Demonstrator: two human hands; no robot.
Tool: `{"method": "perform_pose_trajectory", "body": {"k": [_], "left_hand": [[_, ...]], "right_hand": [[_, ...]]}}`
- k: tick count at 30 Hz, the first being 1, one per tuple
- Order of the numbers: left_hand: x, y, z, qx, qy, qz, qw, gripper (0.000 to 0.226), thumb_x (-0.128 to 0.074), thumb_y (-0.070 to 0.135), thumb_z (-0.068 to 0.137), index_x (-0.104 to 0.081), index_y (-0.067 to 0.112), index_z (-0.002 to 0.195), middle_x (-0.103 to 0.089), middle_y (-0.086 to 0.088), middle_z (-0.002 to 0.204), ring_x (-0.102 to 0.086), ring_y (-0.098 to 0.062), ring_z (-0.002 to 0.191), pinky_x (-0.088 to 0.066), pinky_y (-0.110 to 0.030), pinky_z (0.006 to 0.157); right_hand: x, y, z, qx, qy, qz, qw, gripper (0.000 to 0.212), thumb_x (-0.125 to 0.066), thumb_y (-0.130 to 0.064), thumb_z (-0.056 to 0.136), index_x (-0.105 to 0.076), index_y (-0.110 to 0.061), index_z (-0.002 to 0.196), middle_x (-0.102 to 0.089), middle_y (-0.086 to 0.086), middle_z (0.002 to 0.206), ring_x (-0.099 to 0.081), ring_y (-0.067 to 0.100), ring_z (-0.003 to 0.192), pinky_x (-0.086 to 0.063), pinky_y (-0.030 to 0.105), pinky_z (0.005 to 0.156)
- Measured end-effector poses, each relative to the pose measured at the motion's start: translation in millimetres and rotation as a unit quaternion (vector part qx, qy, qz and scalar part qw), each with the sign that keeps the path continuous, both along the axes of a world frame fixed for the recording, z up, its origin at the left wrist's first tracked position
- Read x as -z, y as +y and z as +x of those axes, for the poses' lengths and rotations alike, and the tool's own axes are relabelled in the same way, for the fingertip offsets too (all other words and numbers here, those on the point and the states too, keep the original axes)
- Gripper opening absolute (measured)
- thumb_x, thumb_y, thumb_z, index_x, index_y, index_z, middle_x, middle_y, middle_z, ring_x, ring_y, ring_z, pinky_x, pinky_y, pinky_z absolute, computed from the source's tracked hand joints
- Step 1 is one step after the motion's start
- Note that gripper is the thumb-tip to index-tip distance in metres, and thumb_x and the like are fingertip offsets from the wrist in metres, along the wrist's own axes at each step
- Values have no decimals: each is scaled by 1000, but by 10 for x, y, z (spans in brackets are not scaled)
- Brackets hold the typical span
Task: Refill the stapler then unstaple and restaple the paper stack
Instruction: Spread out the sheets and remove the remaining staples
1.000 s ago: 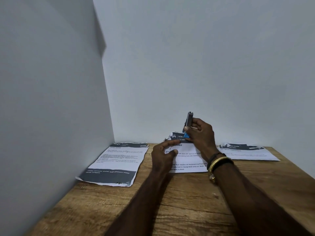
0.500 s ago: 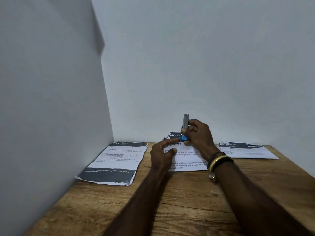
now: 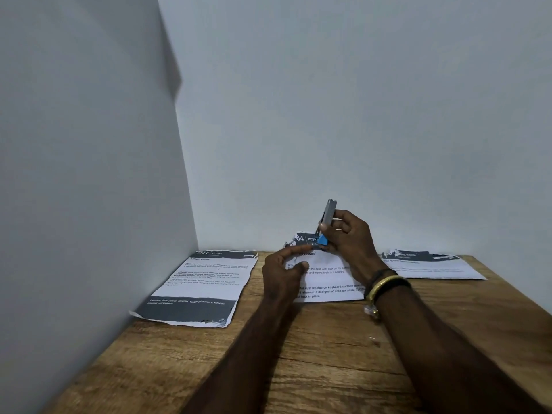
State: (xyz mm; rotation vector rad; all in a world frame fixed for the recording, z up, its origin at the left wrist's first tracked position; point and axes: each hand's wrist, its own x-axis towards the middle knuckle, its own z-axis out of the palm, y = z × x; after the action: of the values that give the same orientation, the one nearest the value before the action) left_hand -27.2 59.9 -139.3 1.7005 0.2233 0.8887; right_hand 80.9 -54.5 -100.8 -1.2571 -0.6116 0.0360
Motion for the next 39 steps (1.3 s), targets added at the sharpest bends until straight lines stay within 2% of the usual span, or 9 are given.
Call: {"method": "perform_pose_trajectory", "body": {"k": [4,9,13,15,20,26,31,34,39], "left_hand": [[3,-2,-4,9,-4,-7,1000,34,-73,-3,82,-79,24,103,-74,1,110,-74,-17,92,-63,-29,75],[-12,-18,-16,24,-16,-1,1000,32,-70,-7,81,-80,12,106,-76,-5,112,-74,-25,100,-62,-41,85],[-15,-24,-26,27,-17,10,999,31,-69,-8,82,-79,8,107,-76,-10,114,-72,-28,104,-60,-41,91],[-21,-31,-34,29,-19,11,999,31,-69,-8,82,-78,8,107,-76,-12,114,-72,-29,104,-60,-39,90],[-15,-38,-28,19,-34,29,999,28,-68,-10,81,-78,4,103,-76,-13,109,-72,-26,100,-58,-21,80],[-18,-38,-16,9,-43,41,998,31,-67,-11,80,-80,6,102,-78,-8,107,-73,-23,101,-60,-30,85],[-23,-28,-21,-4,-34,41,999,31,-68,-12,78,-81,7,99,-78,-7,104,-72,-23,101,-58,-41,93],[-29,-28,-27,-6,-37,33,999,32,-67,-14,77,-80,8,97,-78,-6,102,-72,-21,100,-59,-39,92],[-28,-40,-41,-4,-43,40,998,33,-68,-13,78,-80,12,97,-78,-4,104,-72,-17,100,-58,-27,87]], "right_hand": [[-17,9,-1,26,-18,17,999,28,-72,-1,92,-67,-9,119,-76,13,104,-75,27,94,-65,44,78],[-39,-8,-1,35,-23,15,999,33,-71,0,93,-65,-4,125,-75,19,112,-74,32,102,-63,47,85],[-77,-30,-40,11,-40,-26,999,38,-71,-2,94,-64,-6,131,-75,11,108,-73,30,104,-66,37,73],[-100,-32,-57,11,-51,-42,998,40,-71,-4,94,-63,-7,133,-75,12,111,-73,30,105,-67,37,72],[-161,-34,-83,18,-72,-64,995,38,-71,-6,95,-63,-5,132,-74,19,113,-73,37,104,-65,32,61],[-184,-106,-75,23,-61,-51,997,39,-70,-3,95,-63,-6,134,-73,17,118,-72,32,105,-66,37,71],[-207,-145,-86,-28,-47,-54,997,34,-69,-1,95,-65,-7,128,-75,10,106,-75,19,89,-65,30,64],[-233,-166,-90,-42,-65,-80,994,32,-72,-2,93,-67,-13,122,-76,4,102,-77,15,84,-65,30,63],[-234,-151,-79,0,-80,-80,994,32,-73,-2,92,-66,-2,124,-73,16,104,-72,28,89,-64,29,59]]}}
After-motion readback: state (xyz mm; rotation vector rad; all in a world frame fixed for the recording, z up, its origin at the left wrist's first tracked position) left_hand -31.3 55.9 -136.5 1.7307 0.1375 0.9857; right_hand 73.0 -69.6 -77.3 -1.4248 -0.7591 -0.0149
